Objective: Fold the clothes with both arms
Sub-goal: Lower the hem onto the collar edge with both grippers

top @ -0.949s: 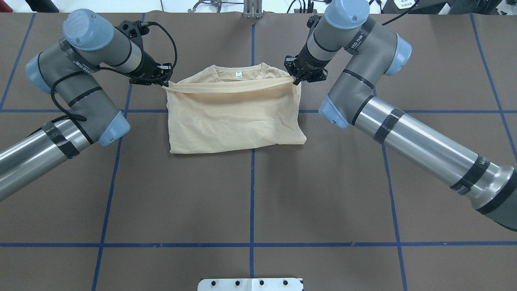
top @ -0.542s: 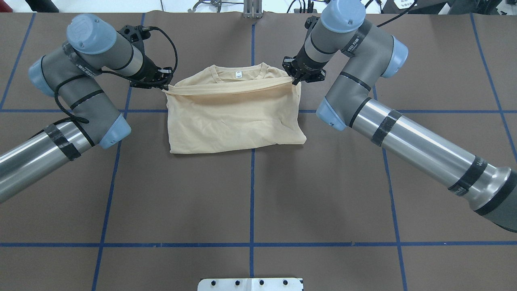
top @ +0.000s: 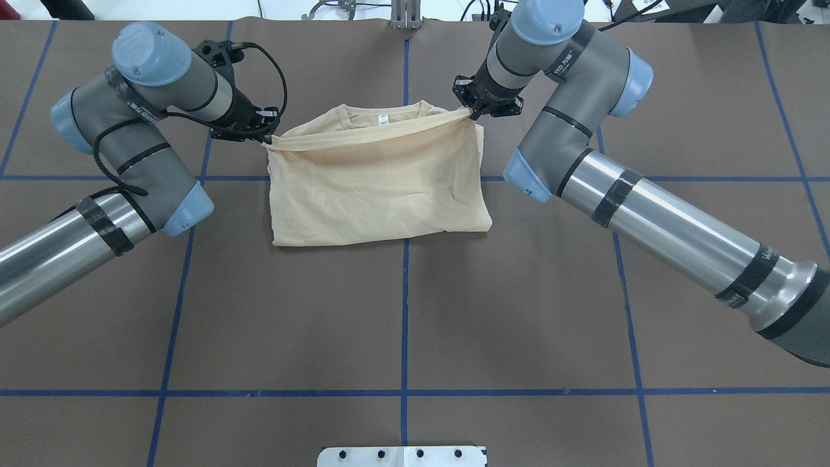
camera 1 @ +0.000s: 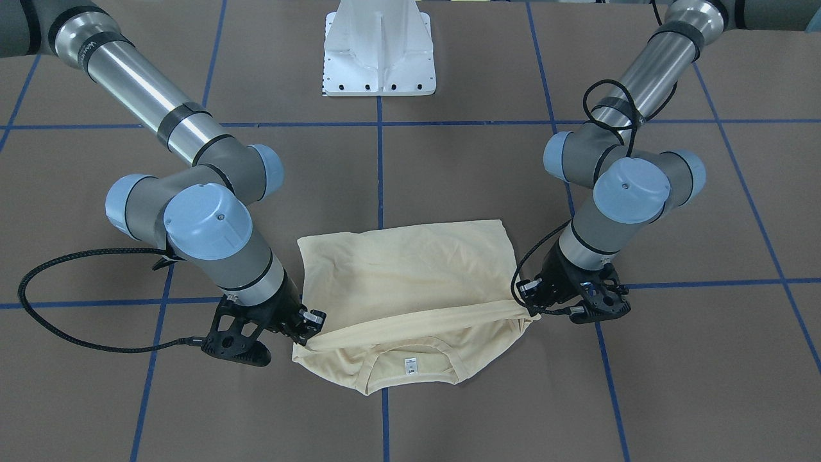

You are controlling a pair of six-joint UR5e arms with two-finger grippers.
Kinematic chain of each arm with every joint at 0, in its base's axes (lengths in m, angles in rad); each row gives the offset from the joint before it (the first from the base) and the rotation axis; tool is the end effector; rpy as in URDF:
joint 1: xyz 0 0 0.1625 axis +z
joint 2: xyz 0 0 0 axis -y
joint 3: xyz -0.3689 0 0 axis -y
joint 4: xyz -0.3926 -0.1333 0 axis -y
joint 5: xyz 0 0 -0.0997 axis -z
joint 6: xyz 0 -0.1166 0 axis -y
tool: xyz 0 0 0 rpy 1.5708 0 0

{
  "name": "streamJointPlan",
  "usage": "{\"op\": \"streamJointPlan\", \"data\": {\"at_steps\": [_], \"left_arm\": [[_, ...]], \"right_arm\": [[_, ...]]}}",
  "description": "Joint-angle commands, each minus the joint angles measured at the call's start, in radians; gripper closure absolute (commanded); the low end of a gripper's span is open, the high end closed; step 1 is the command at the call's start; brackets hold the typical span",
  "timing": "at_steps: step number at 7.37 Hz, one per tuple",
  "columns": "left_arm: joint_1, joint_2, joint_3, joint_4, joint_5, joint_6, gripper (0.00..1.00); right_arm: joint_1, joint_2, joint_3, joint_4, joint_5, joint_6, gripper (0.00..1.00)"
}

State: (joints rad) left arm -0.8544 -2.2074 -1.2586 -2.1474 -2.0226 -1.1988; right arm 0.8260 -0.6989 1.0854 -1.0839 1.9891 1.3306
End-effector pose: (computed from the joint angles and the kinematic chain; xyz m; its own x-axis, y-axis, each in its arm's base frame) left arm 0.4209 -0.6088 0.3210 0.5447 -0.1276 -0.8289 0.2745 0.9610 0.0324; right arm -0.4735 -0.6404 0.2439 0.5324 0.2568 0.8066 -0.3440 0.9363 -0.0710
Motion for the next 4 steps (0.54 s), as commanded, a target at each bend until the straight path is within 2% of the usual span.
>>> {"op": "streamJointPlan", "data": {"at_steps": [1, 4], "left_arm": [[0.0, -0.003, 0.002, 0.001, 0.002, -0.001, 1.0], [0.0, -0.003, 0.019, 0.001, 0.033, 0.002, 1.0]], "right_arm": [[-0.001, 0.022, -0.036, -0.001, -0.035, -0.001, 1.0], [-0.007, 0.021, -0.044, -0.001, -0.044, -0.002, 1.0]]}}
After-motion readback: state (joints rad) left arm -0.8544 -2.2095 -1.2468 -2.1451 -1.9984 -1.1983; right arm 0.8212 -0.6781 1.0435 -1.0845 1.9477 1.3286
